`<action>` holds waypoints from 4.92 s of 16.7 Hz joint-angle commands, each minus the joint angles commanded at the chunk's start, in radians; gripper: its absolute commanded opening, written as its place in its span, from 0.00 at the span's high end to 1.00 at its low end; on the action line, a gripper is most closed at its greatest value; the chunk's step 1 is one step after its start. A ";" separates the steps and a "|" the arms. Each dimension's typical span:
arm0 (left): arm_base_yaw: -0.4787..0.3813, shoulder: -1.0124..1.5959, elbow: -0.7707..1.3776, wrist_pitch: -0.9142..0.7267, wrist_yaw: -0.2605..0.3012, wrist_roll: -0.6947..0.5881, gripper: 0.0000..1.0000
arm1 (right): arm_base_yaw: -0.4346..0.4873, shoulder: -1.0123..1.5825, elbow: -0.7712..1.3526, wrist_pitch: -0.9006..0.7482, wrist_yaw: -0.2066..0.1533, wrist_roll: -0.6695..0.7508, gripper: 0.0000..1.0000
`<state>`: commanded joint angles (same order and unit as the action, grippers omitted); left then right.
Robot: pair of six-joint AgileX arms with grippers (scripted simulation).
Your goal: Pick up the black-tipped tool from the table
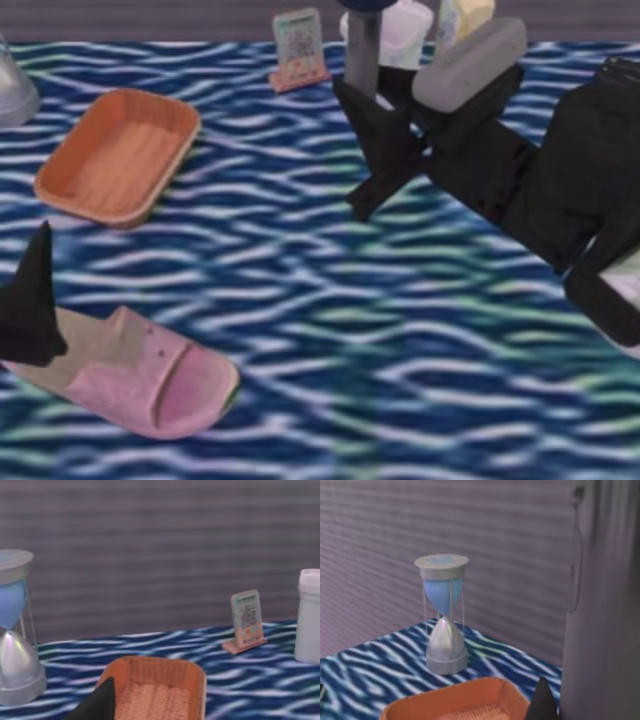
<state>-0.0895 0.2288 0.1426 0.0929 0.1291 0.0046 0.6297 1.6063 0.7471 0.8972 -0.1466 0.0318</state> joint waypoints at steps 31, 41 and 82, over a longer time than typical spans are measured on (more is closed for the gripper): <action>-0.463 1.316 0.815 0.463 0.286 0.008 0.00 | 0.000 0.000 0.000 0.000 0.000 0.000 1.00; -0.470 1.328 0.826 0.466 0.279 0.008 0.38 | 0.000 0.000 0.000 0.000 0.000 0.000 1.00; -0.459 1.322 0.819 0.464 0.290 0.006 1.00 | -0.003 -0.017 -0.017 -0.003 -0.002 -0.001 0.00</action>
<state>-0.5487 1.5508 0.9615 0.5567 0.4187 0.0103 0.6265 1.5891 0.7303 0.8944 -0.1489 0.0313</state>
